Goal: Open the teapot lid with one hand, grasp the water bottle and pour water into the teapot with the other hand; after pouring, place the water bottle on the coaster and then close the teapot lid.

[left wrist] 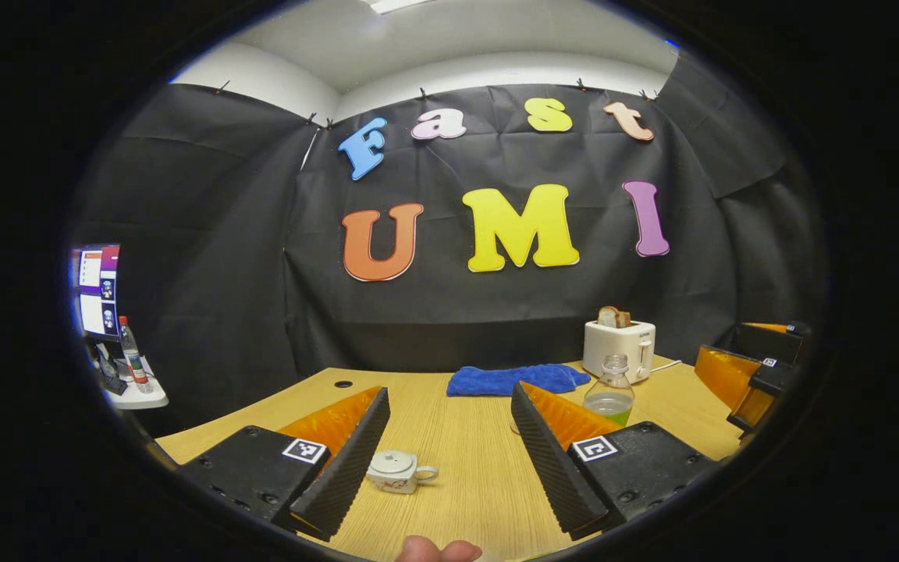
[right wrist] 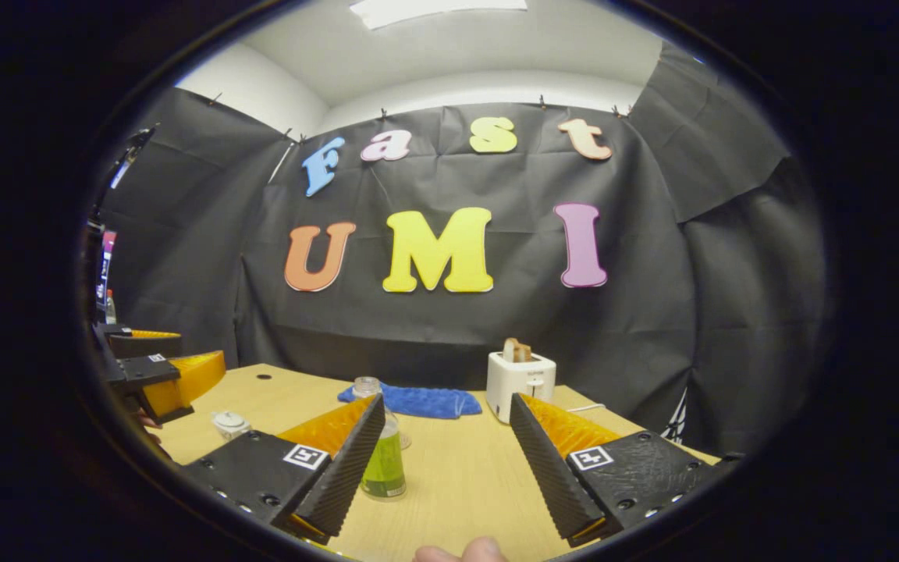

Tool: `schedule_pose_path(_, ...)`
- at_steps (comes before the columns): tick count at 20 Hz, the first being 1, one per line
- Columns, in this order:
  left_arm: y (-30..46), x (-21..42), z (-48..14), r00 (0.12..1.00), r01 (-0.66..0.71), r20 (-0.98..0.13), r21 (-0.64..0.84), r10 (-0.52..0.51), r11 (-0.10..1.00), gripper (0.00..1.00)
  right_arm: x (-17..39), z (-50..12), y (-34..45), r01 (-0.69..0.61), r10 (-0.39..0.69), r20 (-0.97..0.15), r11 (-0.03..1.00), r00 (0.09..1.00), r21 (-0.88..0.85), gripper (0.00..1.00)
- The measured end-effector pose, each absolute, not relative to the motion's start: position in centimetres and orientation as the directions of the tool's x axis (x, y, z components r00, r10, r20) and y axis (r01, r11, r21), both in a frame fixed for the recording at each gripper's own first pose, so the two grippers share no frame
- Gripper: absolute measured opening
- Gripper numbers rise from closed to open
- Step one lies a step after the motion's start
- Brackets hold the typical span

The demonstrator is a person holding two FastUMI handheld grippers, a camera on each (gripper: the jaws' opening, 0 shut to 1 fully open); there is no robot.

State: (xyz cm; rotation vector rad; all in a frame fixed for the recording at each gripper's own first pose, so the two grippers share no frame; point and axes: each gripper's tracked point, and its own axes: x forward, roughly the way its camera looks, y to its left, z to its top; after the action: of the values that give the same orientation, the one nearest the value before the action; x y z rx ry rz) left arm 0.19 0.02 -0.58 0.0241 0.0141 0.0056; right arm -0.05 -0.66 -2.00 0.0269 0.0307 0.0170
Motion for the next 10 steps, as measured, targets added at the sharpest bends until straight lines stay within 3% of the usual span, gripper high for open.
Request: schedule_pose_path(10, 3.1, 0.7, -6.8, 0.989, -0.041, -0.143, 0.039, 0.046, 0.998, 0.99, 0.8, -6.0, -2.8, -0.014, 0.019, -0.095, 0.998, 0.995, 0.056, 0.96)
